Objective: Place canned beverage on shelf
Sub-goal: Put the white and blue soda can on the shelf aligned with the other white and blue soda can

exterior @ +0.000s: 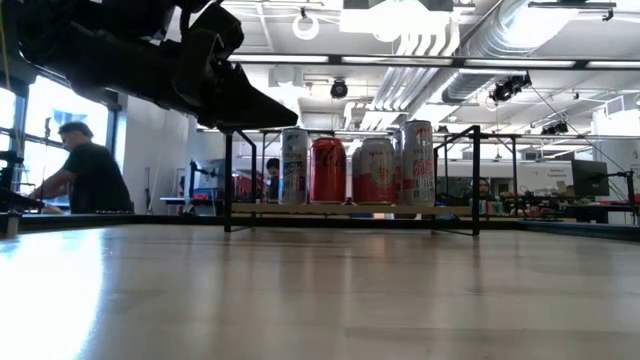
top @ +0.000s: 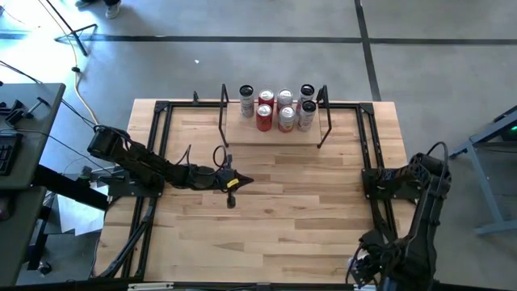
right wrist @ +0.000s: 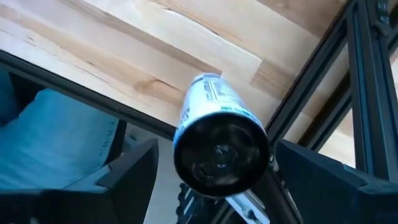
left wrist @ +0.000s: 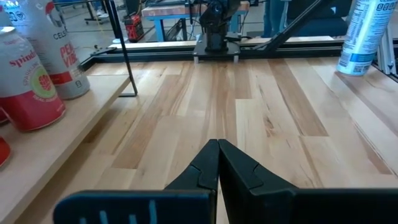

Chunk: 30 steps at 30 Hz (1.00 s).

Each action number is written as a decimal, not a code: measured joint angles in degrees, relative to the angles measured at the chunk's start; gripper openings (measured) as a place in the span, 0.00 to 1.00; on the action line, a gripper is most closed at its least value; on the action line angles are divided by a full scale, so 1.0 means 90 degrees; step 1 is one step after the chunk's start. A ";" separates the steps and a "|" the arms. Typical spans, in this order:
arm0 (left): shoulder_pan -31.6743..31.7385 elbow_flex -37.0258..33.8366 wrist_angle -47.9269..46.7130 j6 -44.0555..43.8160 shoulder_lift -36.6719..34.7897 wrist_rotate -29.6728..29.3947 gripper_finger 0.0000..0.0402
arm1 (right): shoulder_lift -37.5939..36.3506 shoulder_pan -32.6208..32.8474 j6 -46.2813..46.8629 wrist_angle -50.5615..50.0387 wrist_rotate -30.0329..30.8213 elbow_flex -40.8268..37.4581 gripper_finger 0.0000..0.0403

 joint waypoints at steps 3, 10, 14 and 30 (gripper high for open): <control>0.0000 0.0000 -0.0004 0.0000 -0.0001 0.0000 0.00 | 0.0053 -0.0082 -0.0414 0.0010 -0.0003 0.0000 0.76; 0.0000 0.0000 -0.0103 0.0000 0.0001 0.0000 0.00 | 0.0304 -0.0146 -0.2059 0.0287 -0.0217 0.0000 0.76; 0.0000 0.0000 -0.0109 -0.0021 0.0001 0.0000 0.00 | 0.0477 -0.0104 -0.2814 0.0178 -0.0412 0.0000 0.76; -0.0163 0.0000 -0.0139 -0.0068 -0.0022 -0.0420 0.00 | 0.0667 -0.0343 -0.4232 0.0035 -0.0465 -0.0005 0.60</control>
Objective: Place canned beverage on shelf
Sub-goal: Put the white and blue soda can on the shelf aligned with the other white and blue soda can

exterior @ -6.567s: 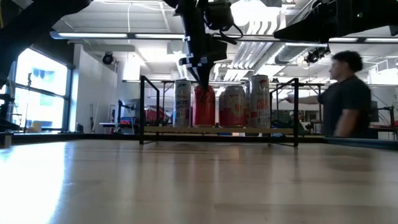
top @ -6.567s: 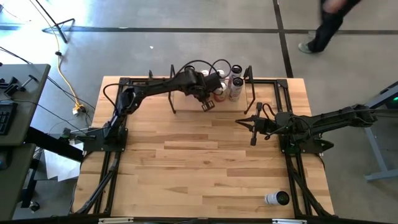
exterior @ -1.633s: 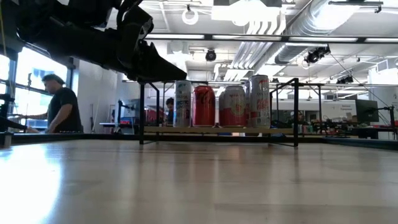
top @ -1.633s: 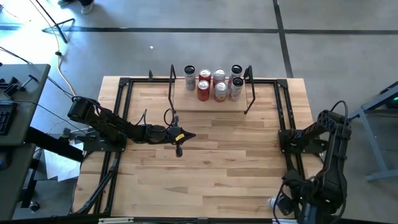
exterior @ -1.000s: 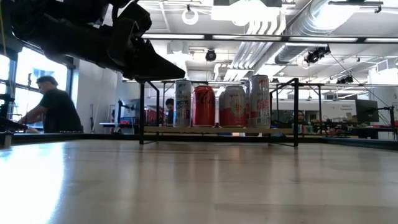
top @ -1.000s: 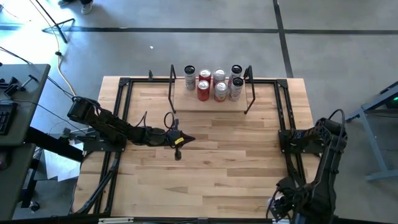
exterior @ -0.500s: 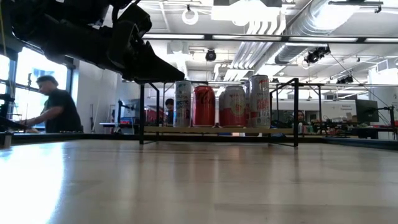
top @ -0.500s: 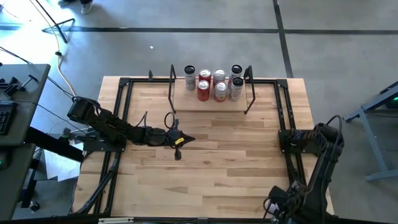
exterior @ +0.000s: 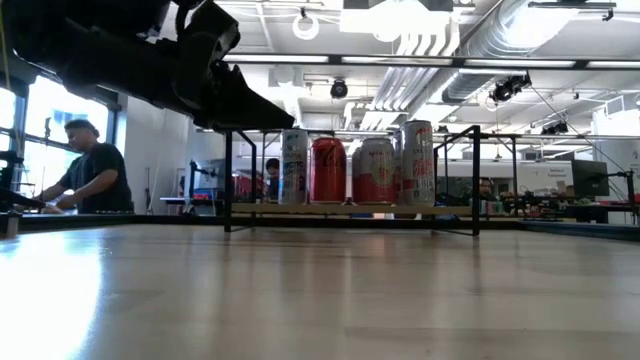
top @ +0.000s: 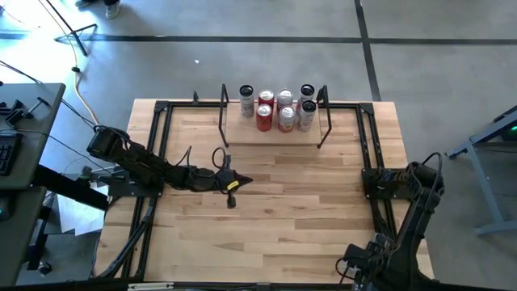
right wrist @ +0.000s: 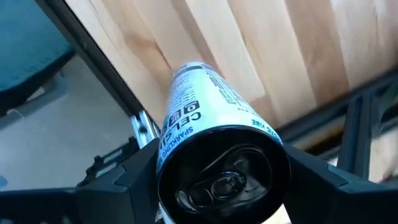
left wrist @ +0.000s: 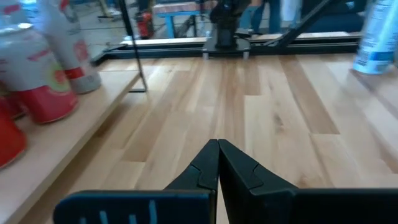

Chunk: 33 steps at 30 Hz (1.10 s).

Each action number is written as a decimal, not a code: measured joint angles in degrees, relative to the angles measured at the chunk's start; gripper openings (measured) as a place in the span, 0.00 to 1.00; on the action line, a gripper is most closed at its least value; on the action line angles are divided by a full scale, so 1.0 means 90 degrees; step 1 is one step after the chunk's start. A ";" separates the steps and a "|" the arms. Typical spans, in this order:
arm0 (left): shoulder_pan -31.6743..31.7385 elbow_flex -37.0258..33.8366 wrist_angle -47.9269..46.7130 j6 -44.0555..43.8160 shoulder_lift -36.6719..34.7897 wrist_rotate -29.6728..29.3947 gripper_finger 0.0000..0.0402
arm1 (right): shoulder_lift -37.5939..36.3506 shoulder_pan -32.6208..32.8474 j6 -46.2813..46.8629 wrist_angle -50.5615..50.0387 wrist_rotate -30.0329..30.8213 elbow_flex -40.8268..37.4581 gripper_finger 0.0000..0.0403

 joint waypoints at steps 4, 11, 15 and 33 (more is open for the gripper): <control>-0.0302 0.0000 -0.0115 0.0005 -0.0003 -0.0697 0.00 | -0.0159 -0.0328 -0.0645 0.0073 0.0361 -0.0007 0.60; -0.0937 0.0000 -0.0377 0.0012 -0.0006 -0.1646 0.00 | -0.0564 -0.1392 -0.1707 0.0083 0.0551 -0.0005 0.60; -0.1359 0.0000 -0.0526 0.0011 -0.0008 -0.2371 0.00 | -0.0593 -0.2351 -0.2588 0.0095 0.0579 -0.0005 0.60; -0.1937 -0.1314 -0.0766 -0.1150 -0.1683 -0.2690 0.00 | 0.0277 -0.6193 -0.6943 0.1419 0.0682 0.1783 0.60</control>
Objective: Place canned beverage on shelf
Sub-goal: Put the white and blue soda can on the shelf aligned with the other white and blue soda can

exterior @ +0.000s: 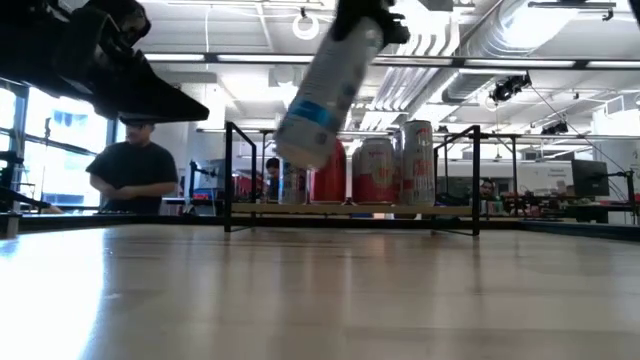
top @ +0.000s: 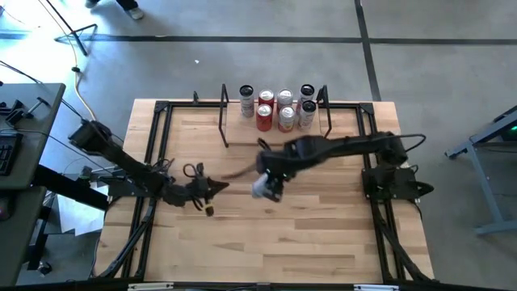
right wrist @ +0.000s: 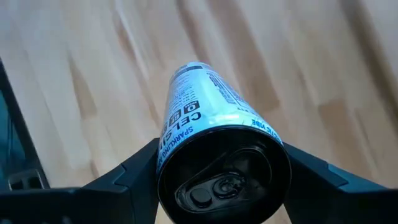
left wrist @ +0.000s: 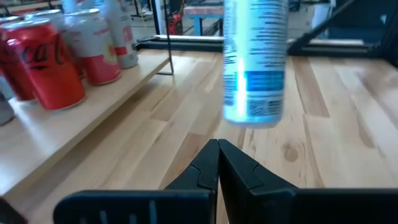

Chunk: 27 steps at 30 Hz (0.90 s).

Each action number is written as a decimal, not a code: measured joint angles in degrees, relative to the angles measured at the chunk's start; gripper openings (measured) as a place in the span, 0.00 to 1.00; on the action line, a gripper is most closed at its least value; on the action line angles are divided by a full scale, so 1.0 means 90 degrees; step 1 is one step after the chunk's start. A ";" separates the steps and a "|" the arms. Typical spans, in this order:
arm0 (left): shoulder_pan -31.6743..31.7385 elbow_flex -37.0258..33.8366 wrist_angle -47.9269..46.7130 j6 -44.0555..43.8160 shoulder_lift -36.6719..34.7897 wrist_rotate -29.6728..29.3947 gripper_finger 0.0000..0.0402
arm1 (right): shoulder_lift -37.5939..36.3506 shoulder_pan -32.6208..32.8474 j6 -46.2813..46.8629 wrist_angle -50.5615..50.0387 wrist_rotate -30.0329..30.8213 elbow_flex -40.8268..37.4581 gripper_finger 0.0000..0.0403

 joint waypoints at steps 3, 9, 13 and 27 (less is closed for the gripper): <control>-0.0002 -0.0195 -0.0034 -0.0132 -0.0307 0.0004 0.00 | 0.0573 -0.0290 0.0173 -0.0434 0.0087 0.0892 0.60; -0.0100 -0.0260 -0.0032 0.0048 -0.0447 0.0038 0.00 | 0.1915 -0.0861 0.0432 -0.1744 0.0134 0.2570 0.60; -0.0179 -0.0262 -0.0042 0.0057 -0.0431 0.0043 0.00 | 0.2325 -0.1208 0.0535 -0.1376 -0.0238 0.2704 0.60; -0.0233 -0.0262 -0.0043 0.0172 -0.0425 0.0113 0.00 | 0.2576 -0.1652 0.0536 -0.1128 -0.0207 0.2605 0.60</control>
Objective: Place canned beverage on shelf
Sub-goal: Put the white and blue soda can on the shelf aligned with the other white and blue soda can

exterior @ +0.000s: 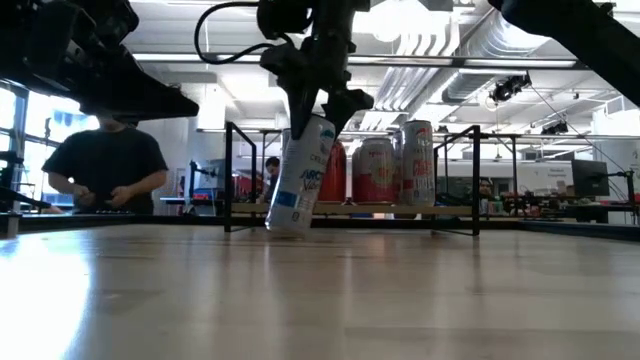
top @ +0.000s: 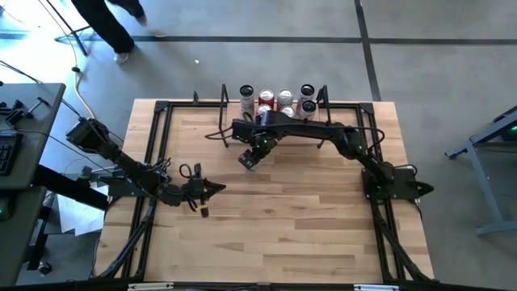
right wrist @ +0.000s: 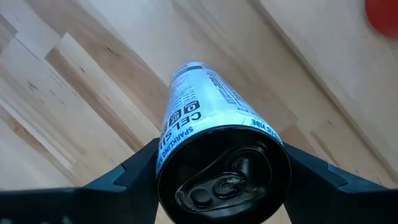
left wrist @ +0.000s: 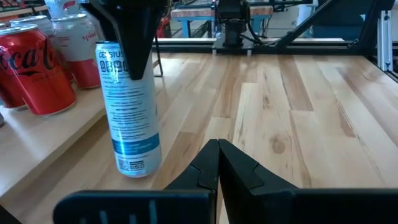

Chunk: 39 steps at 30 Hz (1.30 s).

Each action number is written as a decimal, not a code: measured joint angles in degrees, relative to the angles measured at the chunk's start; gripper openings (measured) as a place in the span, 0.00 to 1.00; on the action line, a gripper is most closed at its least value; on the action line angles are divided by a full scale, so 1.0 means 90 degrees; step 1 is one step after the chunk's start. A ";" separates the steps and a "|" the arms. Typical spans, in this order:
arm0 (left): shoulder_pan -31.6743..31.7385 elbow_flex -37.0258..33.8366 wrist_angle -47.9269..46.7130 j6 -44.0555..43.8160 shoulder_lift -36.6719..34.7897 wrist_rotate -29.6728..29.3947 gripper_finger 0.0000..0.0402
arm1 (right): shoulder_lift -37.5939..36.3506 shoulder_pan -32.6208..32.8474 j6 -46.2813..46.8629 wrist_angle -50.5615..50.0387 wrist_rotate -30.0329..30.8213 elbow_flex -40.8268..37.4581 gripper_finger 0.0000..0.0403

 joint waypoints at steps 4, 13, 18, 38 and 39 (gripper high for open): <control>0.0000 0.0000 -0.0001 -0.0005 0.0000 0.0019 0.00 | 0.0000 0.0017 -0.0055 0.0003 -0.0005 -0.0002 0.67; 0.0000 0.0000 -0.0004 -0.0020 0.0000 0.0148 0.00 | -0.0002 0.0017 -0.0068 0.0109 -0.0026 -0.0002 0.80; 0.0000 0.0000 -0.0004 -0.0022 0.0000 0.0148 0.00 | -0.0020 0.0017 -0.0176 0.0246 -0.0041 -0.0002 0.80; 0.0041 0.0000 -0.0017 -0.0562 0.0048 0.1023 0.00 | -0.0291 0.0537 -0.1065 0.0376 0.0430 0.0240 0.81; 0.0075 0.0000 -0.0040 -0.0665 0.0084 0.1286 0.00 | -0.0354 0.0549 -0.1092 0.0340 0.0448 0.0238 0.81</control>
